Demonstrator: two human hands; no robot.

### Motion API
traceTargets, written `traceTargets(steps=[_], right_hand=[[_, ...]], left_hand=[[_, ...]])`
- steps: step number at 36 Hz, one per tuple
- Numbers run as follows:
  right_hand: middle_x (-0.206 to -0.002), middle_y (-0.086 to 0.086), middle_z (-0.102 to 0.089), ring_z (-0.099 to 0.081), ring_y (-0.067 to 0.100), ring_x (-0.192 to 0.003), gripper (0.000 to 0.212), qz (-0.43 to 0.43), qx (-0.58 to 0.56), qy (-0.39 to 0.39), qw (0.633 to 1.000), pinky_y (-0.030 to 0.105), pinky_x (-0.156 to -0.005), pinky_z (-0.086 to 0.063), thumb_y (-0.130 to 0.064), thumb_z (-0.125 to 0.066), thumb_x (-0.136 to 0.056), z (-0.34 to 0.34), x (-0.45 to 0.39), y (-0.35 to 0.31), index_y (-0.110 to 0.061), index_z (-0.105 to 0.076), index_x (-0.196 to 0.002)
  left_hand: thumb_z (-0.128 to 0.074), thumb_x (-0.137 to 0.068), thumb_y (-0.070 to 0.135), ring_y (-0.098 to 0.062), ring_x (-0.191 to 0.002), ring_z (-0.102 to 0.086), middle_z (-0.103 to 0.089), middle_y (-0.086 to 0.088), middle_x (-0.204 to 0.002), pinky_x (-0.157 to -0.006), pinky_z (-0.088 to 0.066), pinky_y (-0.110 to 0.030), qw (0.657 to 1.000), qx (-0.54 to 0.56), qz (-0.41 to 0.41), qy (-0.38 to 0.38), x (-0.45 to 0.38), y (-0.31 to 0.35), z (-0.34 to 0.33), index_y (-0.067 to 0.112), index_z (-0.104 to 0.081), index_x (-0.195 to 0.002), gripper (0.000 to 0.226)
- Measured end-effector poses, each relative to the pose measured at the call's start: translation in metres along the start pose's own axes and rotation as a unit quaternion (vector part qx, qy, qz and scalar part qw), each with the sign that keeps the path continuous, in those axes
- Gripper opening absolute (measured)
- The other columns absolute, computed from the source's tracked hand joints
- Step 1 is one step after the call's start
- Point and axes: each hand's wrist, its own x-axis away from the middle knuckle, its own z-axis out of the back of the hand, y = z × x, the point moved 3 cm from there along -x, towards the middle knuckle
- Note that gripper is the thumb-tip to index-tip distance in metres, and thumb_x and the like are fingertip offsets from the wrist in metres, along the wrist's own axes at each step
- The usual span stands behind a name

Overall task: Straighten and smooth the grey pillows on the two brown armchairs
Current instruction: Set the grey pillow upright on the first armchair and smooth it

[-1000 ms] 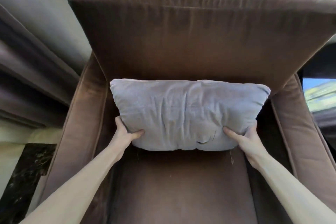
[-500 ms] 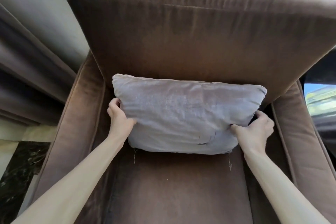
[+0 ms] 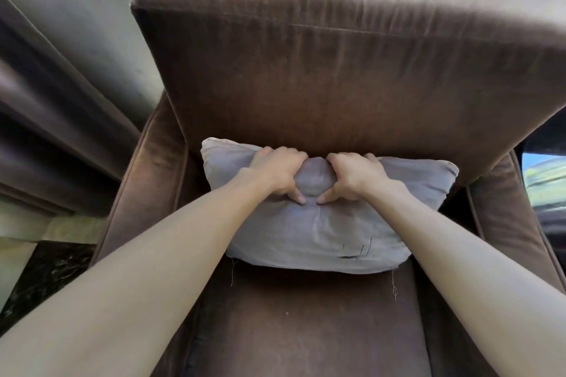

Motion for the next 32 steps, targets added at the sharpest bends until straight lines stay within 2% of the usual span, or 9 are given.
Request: traceTargets(steps=[5, 8, 11, 16, 23, 26, 28, 30, 32], right_hand=[[-0.114, 0.006, -0.073, -0.064, 0.031, -0.113, 0.046, -0.02, -0.017, 0.086, 0.996, 0.044, -0.096, -0.037, -0.053, -0.079, -0.076, -0.006, 0.0, 0.0, -0.022, -0.063, -0.106], [-0.108, 0.01, -0.074, -0.066, 0.036, -0.106, 0.043, -0.025, -0.044, 0.147, 0.988, 0.039, -0.08, -0.034, -0.052, -0.08, -0.077, 0.0, 0.002, 0.006, -0.021, -0.066, -0.103], [-0.106, 0.009, -0.074, -0.066, 0.036, -0.105, 0.046, -0.03, -0.082, 0.157, 0.984, 0.035, -0.074, -0.035, -0.054, -0.082, -0.074, 0.001, 0.0, 0.012, -0.023, -0.068, -0.105], [-0.121, 0.003, -0.071, -0.063, 0.03, -0.117, 0.067, -0.046, -0.117, 0.074, 0.989, 0.037, -0.079, -0.043, -0.06, -0.081, -0.073, -0.006, -0.005, 0.03, -0.029, -0.062, -0.13], [-0.109, 0.005, -0.074, -0.066, 0.033, -0.109, 0.048, -0.026, -0.057, 0.132, 0.989, 0.036, -0.07, -0.04, -0.063, -0.075, -0.078, -0.006, -0.002, 0.037, -0.031, -0.068, -0.113], [-0.107, 0.0, -0.073, -0.065, 0.029, -0.11, 0.048, -0.032, -0.082, 0.087, 0.992, 0.037, -0.074, -0.043, -0.064, -0.075, -0.078, -0.006, -0.001, 0.045, -0.031, -0.067, -0.112], [-0.113, -0.001, -0.071, -0.063, 0.028, -0.114, 0.053, -0.035, -0.087, 0.031, 0.995, 0.039, -0.079, -0.046, -0.063, -0.074, -0.079, -0.005, 0.0, 0.056, -0.032, -0.063, -0.12], [-0.119, -0.001, -0.069, -0.061, 0.027, -0.118, 0.053, -0.042, -0.082, -0.007, 0.996, 0.039, -0.082, -0.045, -0.059, -0.073, -0.083, -0.005, 0.004, 0.065, -0.033, -0.059, -0.127], [-0.12, 0.0, -0.069, -0.061, 0.028, -0.119, 0.046, -0.042, -0.071, 0.003, 0.997, 0.038, -0.08, -0.044, -0.054, -0.071, -0.087, -0.005, 0.006, 0.07, -0.033, -0.061, -0.126]], left_hand=[[-0.083, -0.067, 0.049, -0.026, -0.102, -0.063, -0.07, 0.003, -0.1, -0.078, -0.036, -0.037, 0.992, 0.059, 0.06, 0.09, 0.004, 0.001, -0.002, 0.03, -0.06, -0.096, 0.041], [-0.082, -0.071, 0.045, -0.028, -0.095, -0.064, -0.069, 0.003, -0.089, -0.072, -0.032, -0.035, 0.979, 0.098, 0.089, 0.155, 0.005, -0.001, 0.003, 0.029, -0.061, -0.089, 0.032], [-0.081, -0.072, 0.044, -0.026, -0.094, -0.064, -0.067, 0.006, -0.085, -0.072, -0.03, -0.034, 0.972, 0.109, 0.09, 0.186, 0.004, -0.002, 0.002, 0.032, -0.062, -0.089, 0.028], [-0.08, -0.07, 0.052, -0.022, -0.104, -0.063, -0.071, 0.006, -0.104, -0.076, -0.033, -0.033, 0.984, 0.102, 0.057, 0.137, 0.005, -0.011, -0.003, 0.032, -0.064, -0.108, 0.046], [-0.08, -0.073, 0.052, -0.026, -0.093, -0.066, -0.067, 0.004, -0.084, -0.067, -0.044, -0.035, 0.987, 0.083, 0.069, 0.115, 0.0, -0.015, 0.004, 0.031, -0.06, -0.086, 0.031], [-0.08, -0.07, 0.055, -0.022, -0.097, -0.064, -0.07, 0.006, -0.091, -0.071, -0.047, -0.036, 0.99, 0.094, 0.062, 0.081, -0.001, -0.02, 0.002, 0.034, -0.065, -0.099, 0.039], [-0.078, -0.071, 0.058, -0.022, -0.101, -0.063, -0.072, 0.007, -0.099, -0.074, -0.047, -0.038, 0.993, 0.083, 0.056, 0.057, 0.001, -0.029, 0.002, 0.036, -0.065, -0.108, 0.046], [-0.077, -0.071, 0.06, -0.023, -0.1, -0.063, -0.071, 0.007, -0.099, -0.072, -0.045, -0.038, 0.995, 0.064, 0.056, 0.057, 0.006, -0.04, 0.003, 0.037, -0.064, -0.107, 0.045], [-0.078, -0.073, 0.056, -0.022, -0.094, -0.064, -0.07, 0.007, -0.092, -0.066, -0.041, -0.036, 0.993, 0.061, 0.063, 0.077, 0.011, -0.047, 0.005, 0.034, -0.066, -0.097, 0.035]])
